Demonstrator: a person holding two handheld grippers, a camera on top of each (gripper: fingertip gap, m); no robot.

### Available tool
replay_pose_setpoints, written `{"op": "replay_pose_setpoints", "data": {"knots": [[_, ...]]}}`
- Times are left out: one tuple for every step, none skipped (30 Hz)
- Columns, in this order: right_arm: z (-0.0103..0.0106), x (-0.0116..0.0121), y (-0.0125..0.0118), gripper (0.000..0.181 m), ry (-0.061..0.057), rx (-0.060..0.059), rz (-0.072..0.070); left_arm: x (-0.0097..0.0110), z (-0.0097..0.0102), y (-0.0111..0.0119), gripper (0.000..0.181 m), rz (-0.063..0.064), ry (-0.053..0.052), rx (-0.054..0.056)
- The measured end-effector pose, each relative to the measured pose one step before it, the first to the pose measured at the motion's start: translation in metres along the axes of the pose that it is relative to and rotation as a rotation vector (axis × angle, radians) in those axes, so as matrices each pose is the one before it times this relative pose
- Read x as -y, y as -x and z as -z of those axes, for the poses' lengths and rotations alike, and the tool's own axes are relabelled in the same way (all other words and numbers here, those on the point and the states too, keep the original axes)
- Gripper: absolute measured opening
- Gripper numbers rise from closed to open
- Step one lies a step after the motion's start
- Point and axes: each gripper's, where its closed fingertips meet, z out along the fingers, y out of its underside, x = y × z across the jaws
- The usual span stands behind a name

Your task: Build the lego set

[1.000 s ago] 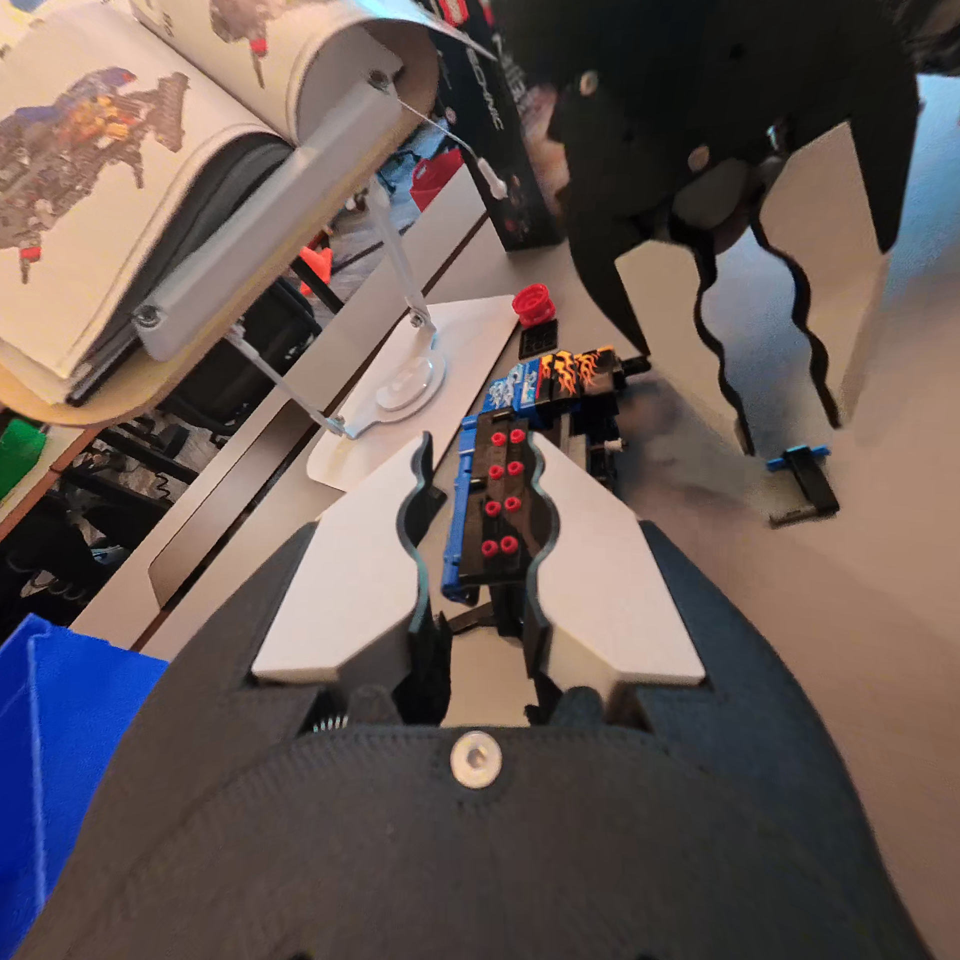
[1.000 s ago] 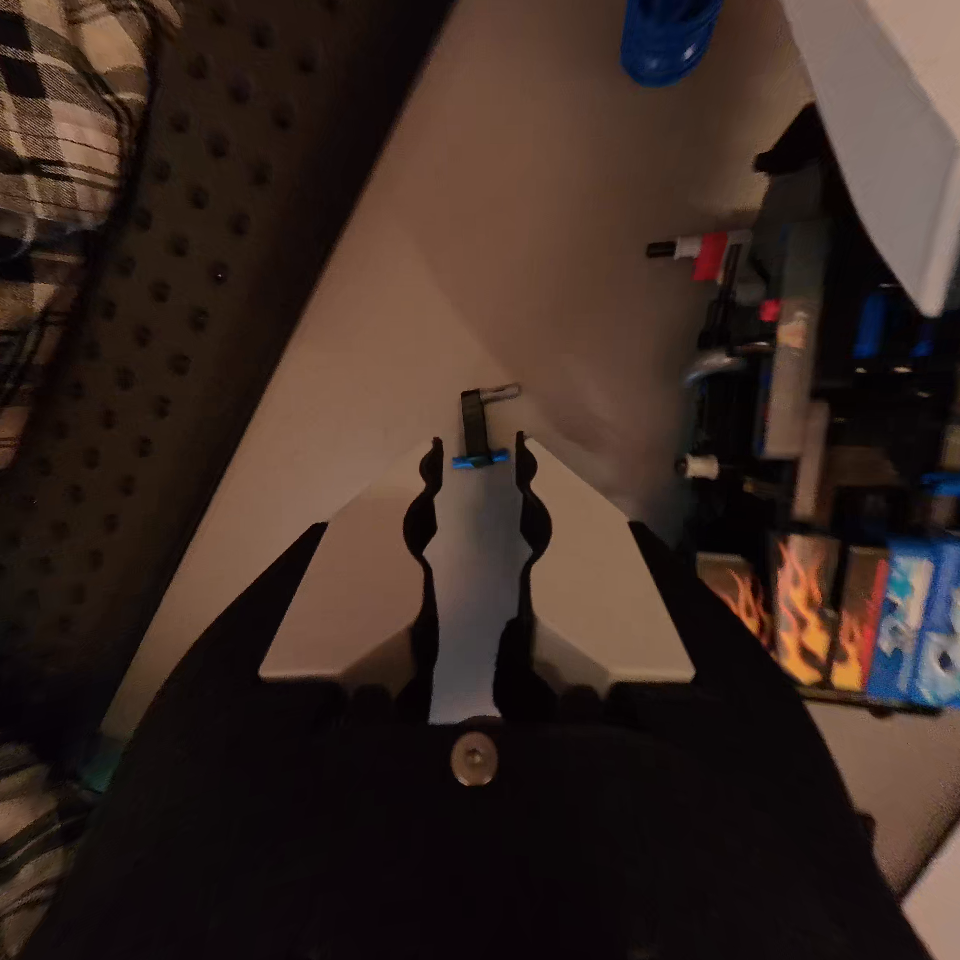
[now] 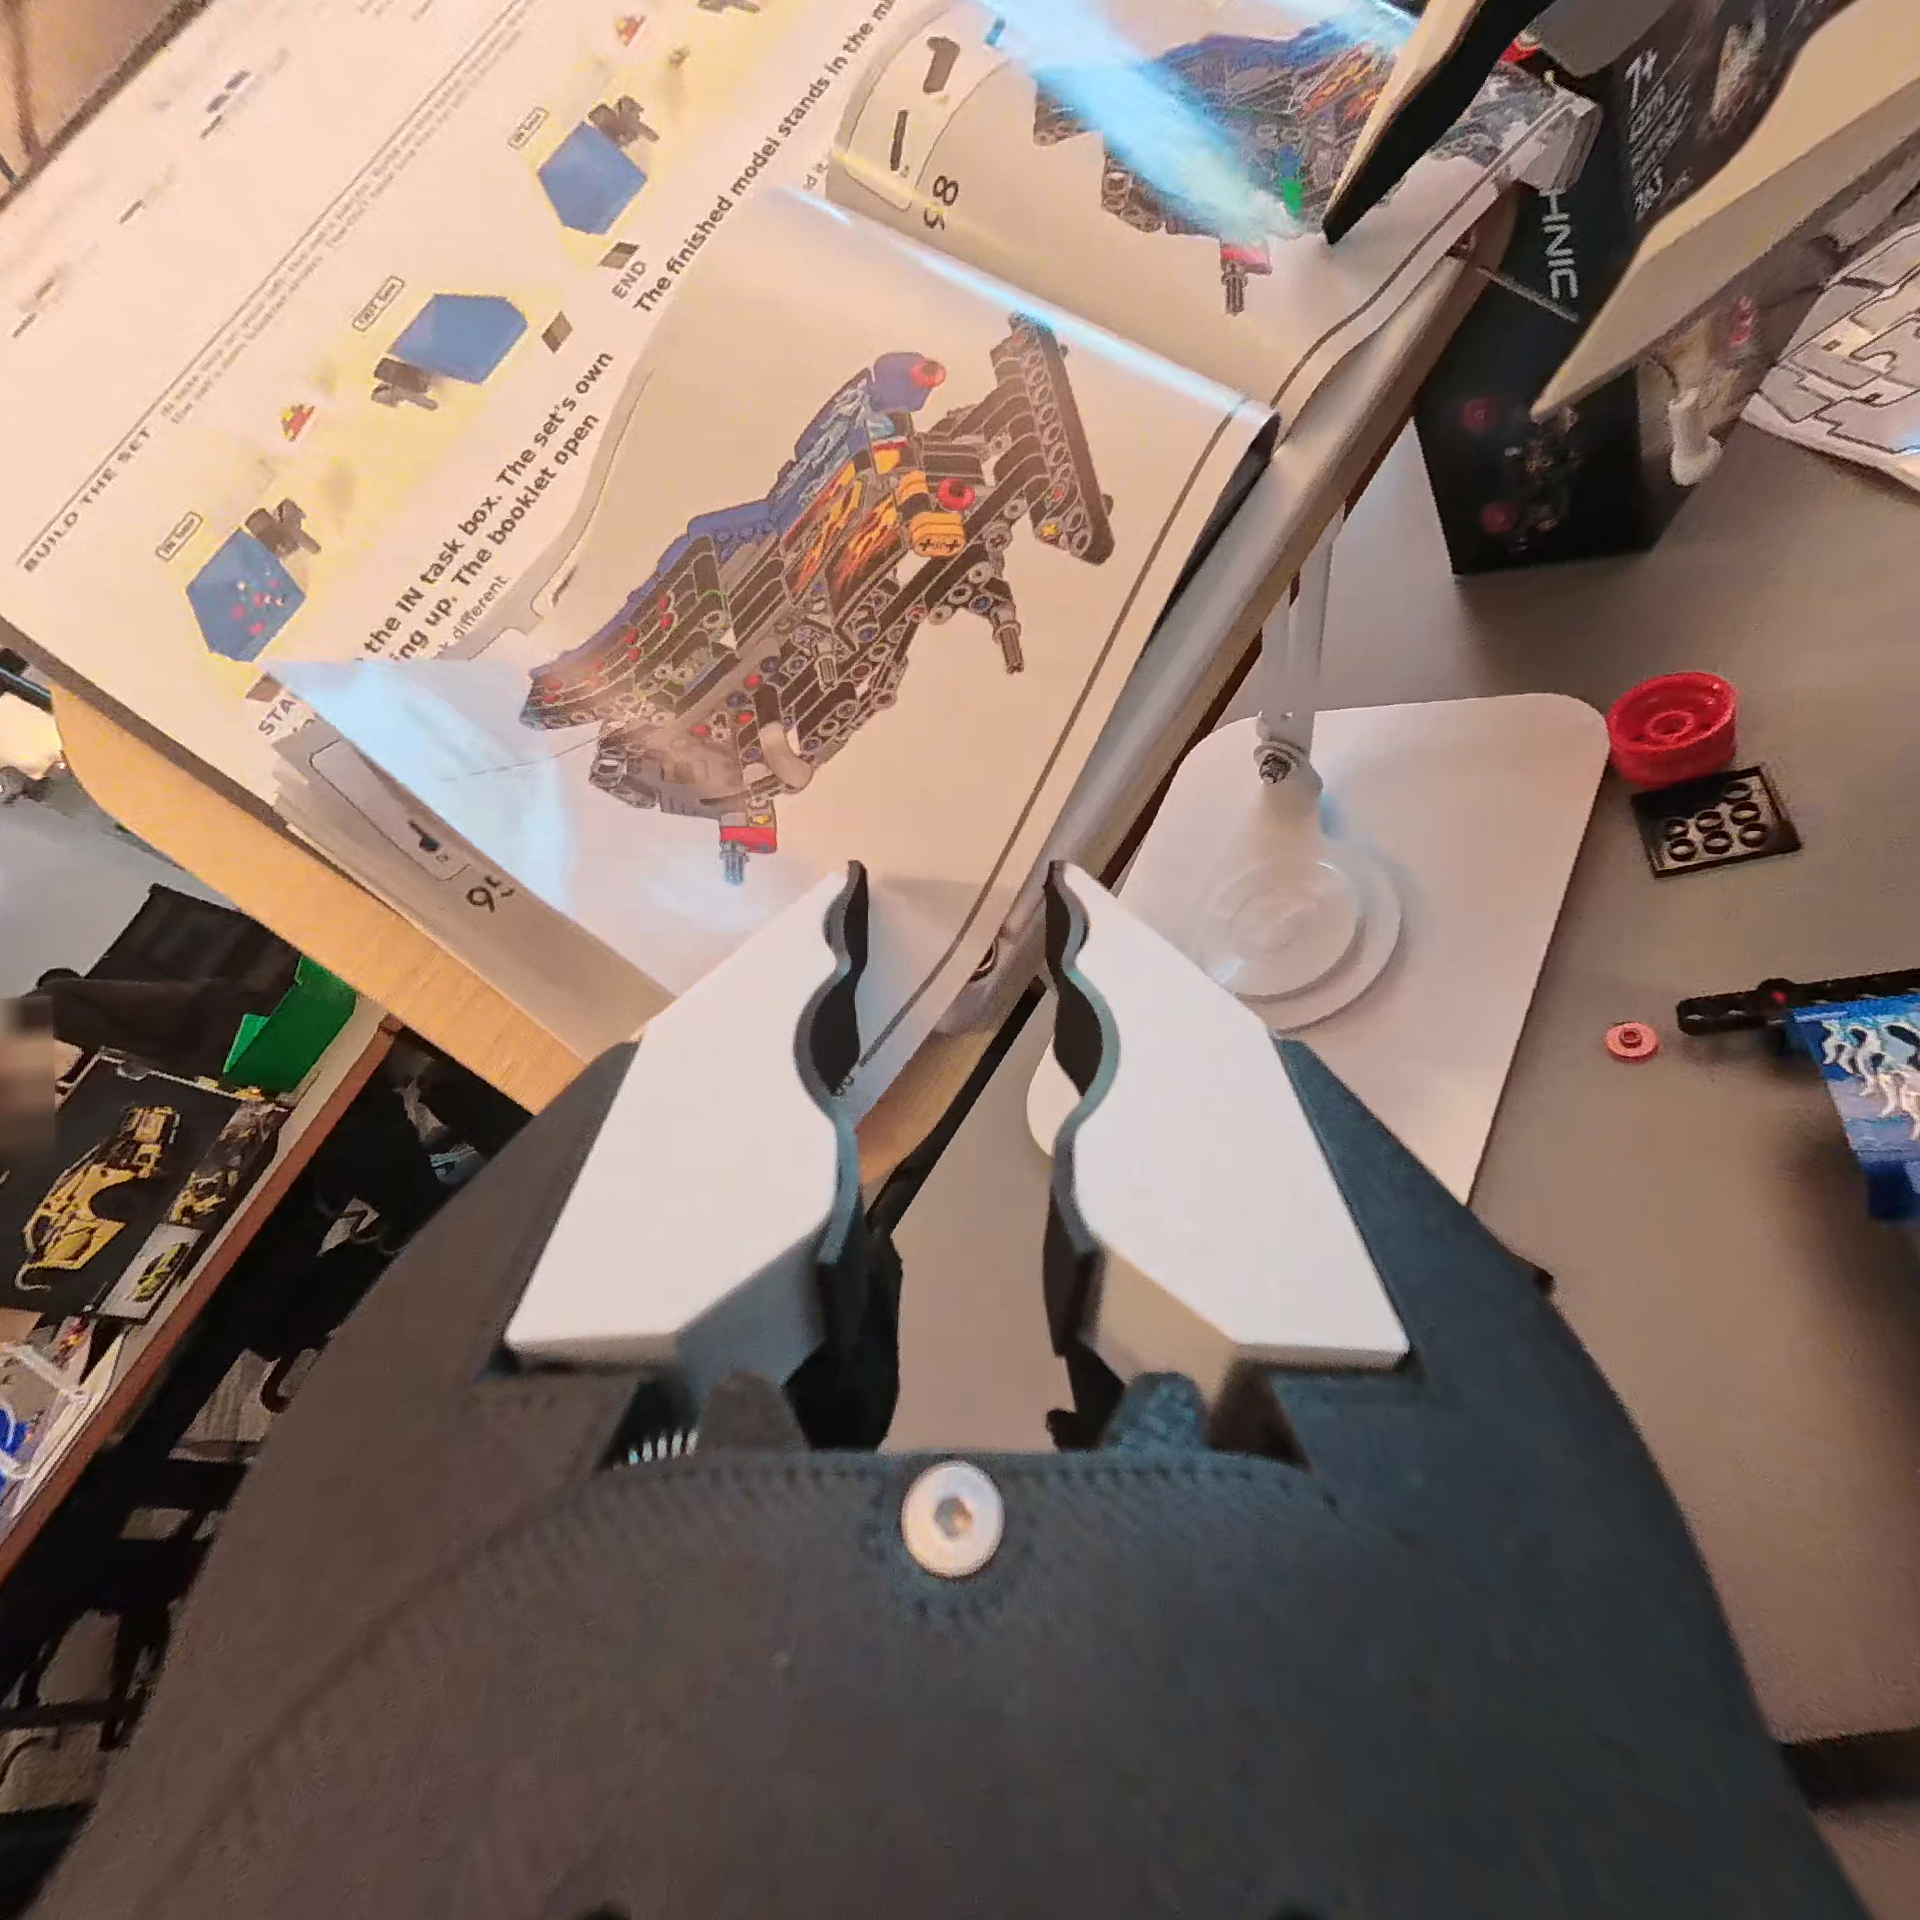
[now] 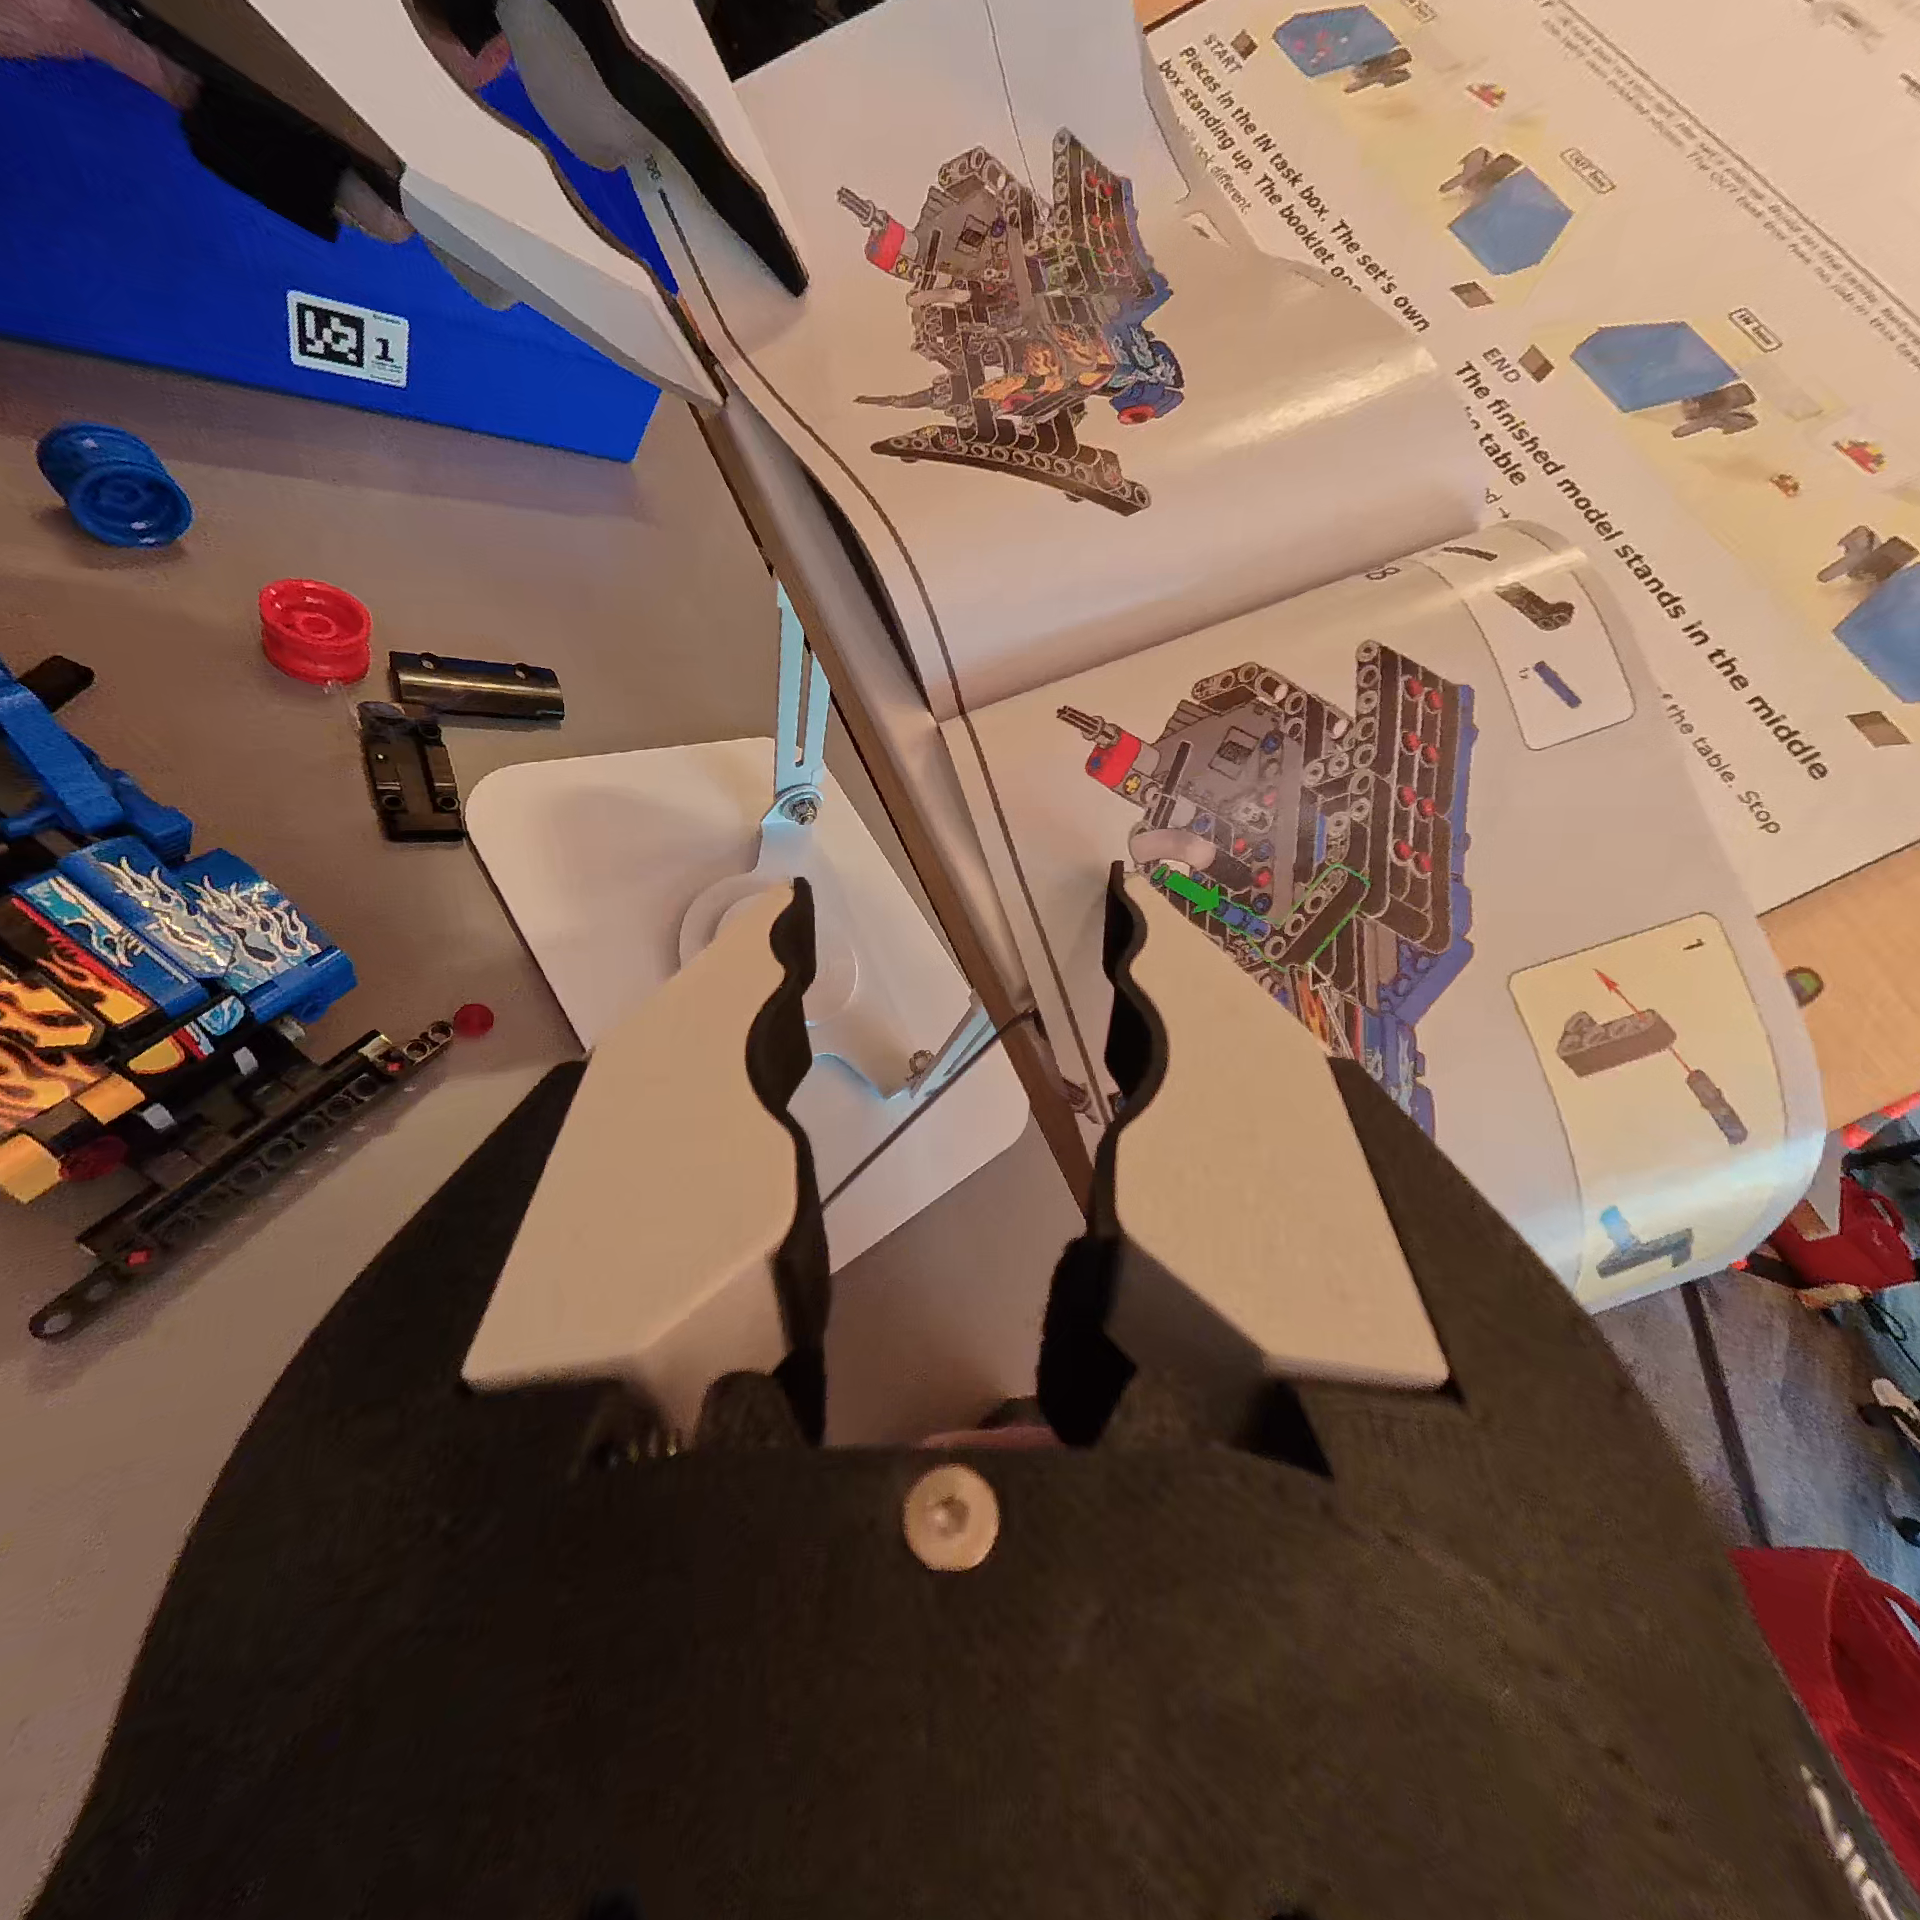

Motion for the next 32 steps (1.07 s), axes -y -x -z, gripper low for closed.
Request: {"op": "replay_pose_setpoints", "data": {"knots": [[-0.00012, -0.00027, 0.00031, 0.056, 0.0056, -0.0032, 0.0090, 0.00000, 0.00023, 0.00007, 0.033, -0.0052, 0.0046, -0.0003], [0.00015, -0.00029, 0.00041, 0.056, 0.0078, -0.0023, 0.0106, -0.00007, 0.00020, -0.00014, 0.033, -0.0040, 0.0034, 0.0017], [0.00021, -0.00039, 0.00053, 0.056, 0.0078, -0.0005, 0.0102, -0.00035, 0.00029, -0.00002, 0.033, -0.0045, 0.0026, 0.0027], [0.00019, -0.00041, 0.00053, 0.056, 0.0062, 0.0006, 0.0081, -0.00034, 0.00042, 0.00008, 0.032, -0.0070, 0.0017, 0.0039], [0.00015, -0.00028, 0.00034, 0.057, 0.0036, 0.0006, 0.0047, -0.00015, 0.00060, 0.00025, 0.032, -0.0127, 0.0002, 0.0052], [0.00001, 0.00000, 0.00017, 0.056, 0.0005, 0.0010, 0.0006, -0.00014, 0.00041, 0.00019, 0.031, -0.0122, 0.0006, 0.0037], [-0.00004, 0.00002, 0.00025, 0.057, -0.0016, 0.0019, -0.0029, 0.00007, 0.00051, 0.00015, 0.031, -0.0089, -0.0025, 0.0041], [-0.00012, 0.00014, 0.00023, 0.057, -0.0022, 0.0024, -0.0041, 0.00001, 0.00036, 0.00005, 0.031, -0.0080, -0.0034, 0.0043], [-0.00023, 0.00011, 0.00037, 0.058, -0.0021, 0.0021, -0.0030, -0.00037, 0.00026, -0.00014, 0.031, -0.0110, -0.0009, 0.0046], [-0.00013, -0.00004, 0.00016, 0.058, -0.0013, 0.0005, -0.0007, -0.00029, 0.00044, 0.00004, 0.031, -0.0142, -0.0001, 0.0059], [-0.00006, -0.00005, 0.00000, 0.058, -0.0006, 0.0002, 0.0001, -0.00033, 0.00034, 0.00029, 0.030, -0.0148, 0.0004, 0.0060], [0.00002, 0.00008, 0.00008, 0.058, -0.0005, 0.0010, -0.0011, -0.00037, 0.00041, 0.00050, 0.030, -0.0112, 0.0000, 0.0056], [0.00006, 0.00014, 0.00003, 0.058, -0.0008, 0.0012, -0.0017, 0.00086, 0.00097, 0.00144, 0.029, -0.0097, -0.0067, 0.0114], [0.00005, 0.00000, -0.00008, 0.057, -0.0008, 0.0008, -0.0013, 0.00126, 0.00116, 0.00141, 0.027, -0.0079, -0.0089, 0.0102], [0.00001, 0.00009, -0.00003, 0.057, -0.0010, 0.0007, -0.0010, 0.00084, 0.00089, 0.00055, 0.027, -0.0009, -0.0061, 0.0023], [0.00013, 0.00000, 0.00000, 0.057, -0.0009, 0.0010, -0.0013, -0.00013, 0.00046, 0.00028, 0.026, 0.0038, -0.0003, -0.0012], [0.00004, 0.00002, -0.00002, 0.057, -0.0010, 0.0011, -0.0016, -0.00070, -0.00008, 0.00017, 0.026, 0.0024, 0.0032, -0.0009], [0.00008, -0.00002, 0.00012, 0.057, -0.0008, 0.0010, -0.0012, -0.00116, -0.00028, -0.00041, 0.026, -0.0021, 0.0049, -0.0015], [-0.00001, 0.00001, -0.00001, 0.057, -0.0005, 0.0003, -0.0002, -0.00116, -0.00027, -0.00040, 0.025, -0.0077, 0.0050, 0.0009], [0.00000, -0.00001, -0.00001, 0.057, -0.0004, 0.0003, -0.0003, -0.00063, -0.00003, -0.00058, 0.024, -0.0068, 0.0027, -0.0008], [0.00008, -0.00001, 0.00004, 0.057, -0.0005, 0.0004, -0.0003, 0.00001, 0.00018, -0.00070, 0.023, -0.0015, 0.0000, -0.0024], [-0.00001, 0.00001, 0.00002, 0.057, -0.0005, 0.0004, -0.0005, -0.00014, 0.00016, -0.00016, 0.022, -0.0018, 0.0014, -0.0006], [-0.00003, 0.00002, 0.00002, 0.056, -0.0011, 0.0006, -0.0012, -0.00026, -0.00004, -0.00018, 0.021, -0.0016, 0.0020, -0.0004], [0.00003, 0.00004, -0.00006, 0.057, -0.0011, 0.0007, -0.0018, -0.00046, -0.00014, -0.00041, 0.020, -0.0008, 0.0021, -0.0021], [-0.00002, 0.00000, -0.00002, 0.056, -0.0013, 0.0004, -0.0019, -0.00016, 0.00005, -0.00017, 0.018, -0.0011, -0.0001, 0.0002], [0.00002, 0.00006, -0.00015, 0.056, -0.0012, 0.0003, -0.0013, 0.00009, -0.00007, -0.00043, 0.017, -0.0012, -0.0012, -0.0011], [0.00009, -0.00003, -0.00010, 0.056, -0.0007, -0.0001, -0.0003, 0.00000, -0.00002, -0.00054, 0.016, -0.0017, -0.0005, -0.0022], [0.00002, -0.00006, -0.00012, 0.056, -0.0004, 0.0001, -0.0003, -0.00003, -0.00008, -0.00030, 0.015, -0.0019, 0.0000, -0.0005], [-0.00003, 0.00004, -0.00001, 0.056, -0.0008, 0.0001, -0.0007, 0.00001, 0.00004, 0.00002, 0.014, -0.0022, -0.0009, 0.0015], [-0.00001, -0.00001, -0.00012, 0.056, -0.0009, -0.0002, -0.0007, 0.00002, 0.00001, -0.00005, 0.013, -0.0012, -0.0001, 0.0000], [0.00001, -0.00006, -0.00014, 0.055, -0.0009, 0.0001, -0.0011, -0.00013, 0.00001, -0.00012, 0.012, -0.0003, 0.0005, -0.0005], [0.00003, 0.00003, -0.00008, 0.055, -0.0014, 0.0007, -0.0024, -0.00014, 0.00001, -0.00005, 0.011, 0.0001, -0.0002, -0.0004]]}}
